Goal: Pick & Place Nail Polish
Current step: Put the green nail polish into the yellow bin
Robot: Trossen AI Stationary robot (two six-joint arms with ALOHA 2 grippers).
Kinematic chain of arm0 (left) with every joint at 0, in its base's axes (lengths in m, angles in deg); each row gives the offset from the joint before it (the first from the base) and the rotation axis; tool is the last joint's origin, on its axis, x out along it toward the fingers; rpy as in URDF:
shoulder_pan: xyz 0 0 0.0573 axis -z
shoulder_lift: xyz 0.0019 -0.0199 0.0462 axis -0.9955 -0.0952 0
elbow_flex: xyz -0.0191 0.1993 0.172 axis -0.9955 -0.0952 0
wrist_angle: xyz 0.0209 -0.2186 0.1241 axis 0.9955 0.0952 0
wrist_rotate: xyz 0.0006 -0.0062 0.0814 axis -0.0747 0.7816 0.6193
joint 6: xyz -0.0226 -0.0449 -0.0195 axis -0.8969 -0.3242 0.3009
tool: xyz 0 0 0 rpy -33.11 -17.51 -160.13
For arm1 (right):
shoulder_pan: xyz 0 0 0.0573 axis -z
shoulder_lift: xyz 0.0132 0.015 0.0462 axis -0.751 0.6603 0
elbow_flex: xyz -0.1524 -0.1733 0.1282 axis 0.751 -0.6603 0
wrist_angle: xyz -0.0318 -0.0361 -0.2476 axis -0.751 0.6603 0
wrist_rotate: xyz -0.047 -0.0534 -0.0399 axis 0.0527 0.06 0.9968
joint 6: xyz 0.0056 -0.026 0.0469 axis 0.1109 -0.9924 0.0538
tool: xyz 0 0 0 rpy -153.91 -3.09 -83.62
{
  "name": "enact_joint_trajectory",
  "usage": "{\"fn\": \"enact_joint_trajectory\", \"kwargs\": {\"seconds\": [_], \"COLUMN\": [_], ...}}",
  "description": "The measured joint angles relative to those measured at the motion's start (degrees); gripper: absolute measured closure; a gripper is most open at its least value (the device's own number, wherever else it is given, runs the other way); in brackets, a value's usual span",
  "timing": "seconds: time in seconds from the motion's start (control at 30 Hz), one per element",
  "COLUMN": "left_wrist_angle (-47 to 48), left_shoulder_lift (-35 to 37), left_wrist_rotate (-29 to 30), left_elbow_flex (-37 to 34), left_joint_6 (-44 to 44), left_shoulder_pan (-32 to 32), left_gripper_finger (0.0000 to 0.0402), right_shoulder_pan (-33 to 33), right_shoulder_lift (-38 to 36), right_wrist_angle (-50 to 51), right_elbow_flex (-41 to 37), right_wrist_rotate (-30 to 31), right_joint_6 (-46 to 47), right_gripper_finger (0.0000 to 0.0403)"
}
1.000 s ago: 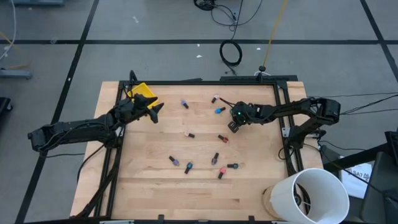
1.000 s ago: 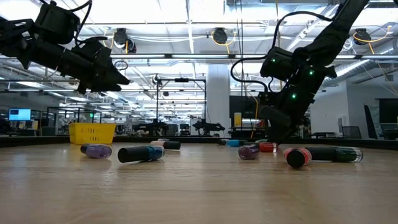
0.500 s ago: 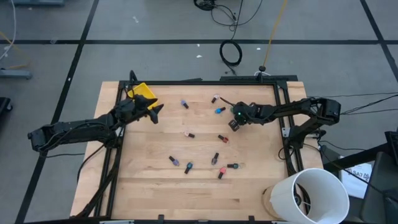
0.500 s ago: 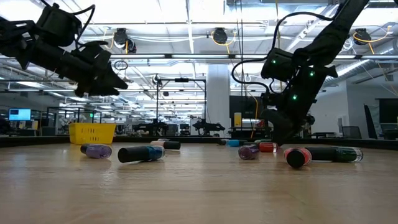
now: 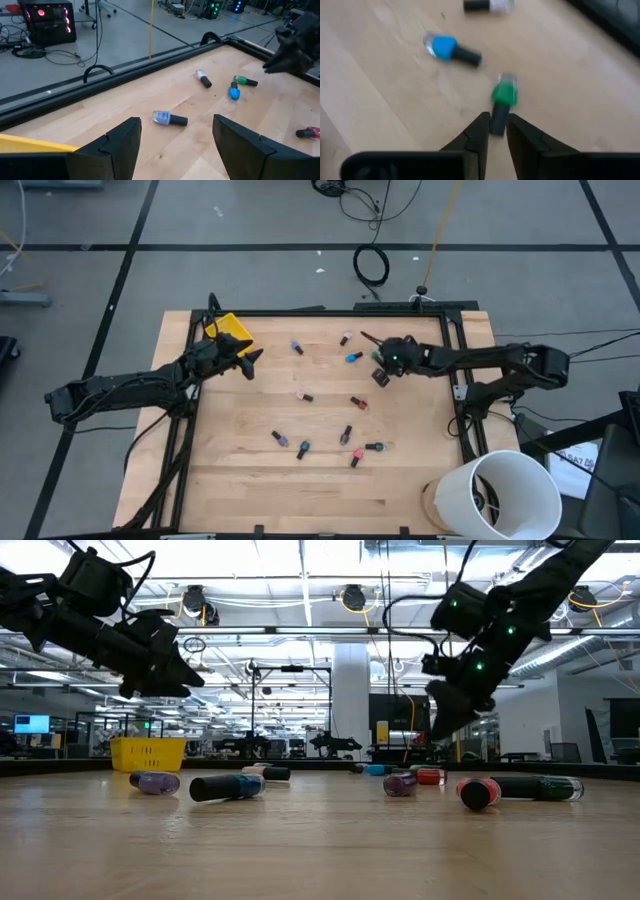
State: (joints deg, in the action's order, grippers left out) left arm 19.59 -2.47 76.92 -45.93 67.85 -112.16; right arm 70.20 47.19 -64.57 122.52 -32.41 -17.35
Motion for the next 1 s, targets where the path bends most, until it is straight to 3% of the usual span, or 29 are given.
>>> {"fn": "enact_joint_trajectory", "kwargs": {"seconds": [0.37,0.5,0.73,1.0], "left_wrist_angle": [-0.04,-0.02,-0.01,0.06], "left_shoulder_lift": [0.00,0.00,0.00,0.00], "left_wrist_rotate": [0.02,0.02,0.02,0.02], "left_elbow_flex": [0.00,0.00,0.00,0.00], "left_joint_6": [0.06,0.07,0.30,0.61], "left_shoulder_pan": [0.02,0.02,0.02,0.02], "left_gripper_finger": [0.0158,0.0158,0.0158,0.0158], "right_shoulder_pan": [3.56,4.02,5.12,6.25], "right_shoulder_lift": [5.59,8.68,12.65,13.42], "right_wrist_angle": [-2.42,-5.24,-6.94,-6.99], "right_elbow_flex": [0.11,0.10,0.11,0.20], "right_wrist_rotate": [-0.47,-3.17,-3.27,-3.76], "right_joint_6": [-0.06,0.91,0.72,-1.80], "right_gripper_finger": [0.0188,0.0158,0.0159,0.0212]}}
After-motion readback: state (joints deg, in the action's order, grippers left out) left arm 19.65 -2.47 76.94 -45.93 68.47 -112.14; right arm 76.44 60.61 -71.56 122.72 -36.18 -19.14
